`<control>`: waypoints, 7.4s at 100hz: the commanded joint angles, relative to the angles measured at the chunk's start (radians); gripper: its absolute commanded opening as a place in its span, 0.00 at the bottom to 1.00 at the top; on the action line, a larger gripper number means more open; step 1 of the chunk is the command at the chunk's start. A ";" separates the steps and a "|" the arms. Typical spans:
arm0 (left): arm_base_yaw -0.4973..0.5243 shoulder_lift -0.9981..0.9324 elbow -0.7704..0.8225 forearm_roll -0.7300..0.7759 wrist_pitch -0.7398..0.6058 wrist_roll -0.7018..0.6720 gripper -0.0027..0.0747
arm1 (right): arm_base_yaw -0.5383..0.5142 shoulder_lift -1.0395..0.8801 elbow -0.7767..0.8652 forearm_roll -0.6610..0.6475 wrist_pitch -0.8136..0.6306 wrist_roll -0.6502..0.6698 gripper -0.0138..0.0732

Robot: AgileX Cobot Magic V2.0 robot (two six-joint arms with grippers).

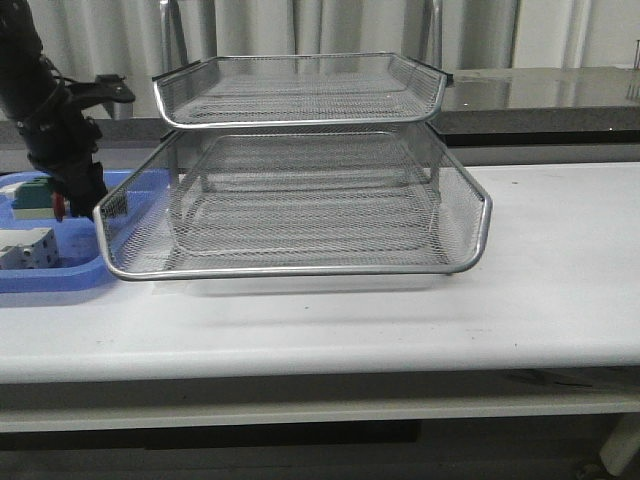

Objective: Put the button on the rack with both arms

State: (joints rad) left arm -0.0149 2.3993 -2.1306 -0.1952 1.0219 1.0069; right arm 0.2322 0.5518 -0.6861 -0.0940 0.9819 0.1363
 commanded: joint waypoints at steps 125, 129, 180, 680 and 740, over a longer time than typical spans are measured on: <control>0.011 -0.731 0.332 -0.110 0.245 -0.248 0.01 | -0.006 0.002 -0.025 -0.019 -0.047 -0.005 0.08; -0.003 -0.754 0.357 -0.119 0.245 -0.248 0.01 | -0.006 0.002 -0.025 -0.019 -0.047 -0.005 0.08; -0.412 -0.737 0.425 -0.168 0.204 -0.242 0.01 | -0.006 0.002 -0.025 -0.019 -0.047 -0.005 0.08; 0.067 -2.110 1.838 -0.354 -0.983 -0.564 0.01 | -0.006 0.002 -0.025 -0.019 -0.047 -0.005 0.08; 0.067 -2.110 1.838 -0.354 -0.983 -0.564 0.01 | -0.006 0.006 -0.025 -0.010 -0.104 -0.005 0.08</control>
State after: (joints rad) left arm 0.0552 0.2821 -0.2644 -0.5351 0.1010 0.4531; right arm 0.2322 0.5518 -0.6861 -0.0940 0.9714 0.1357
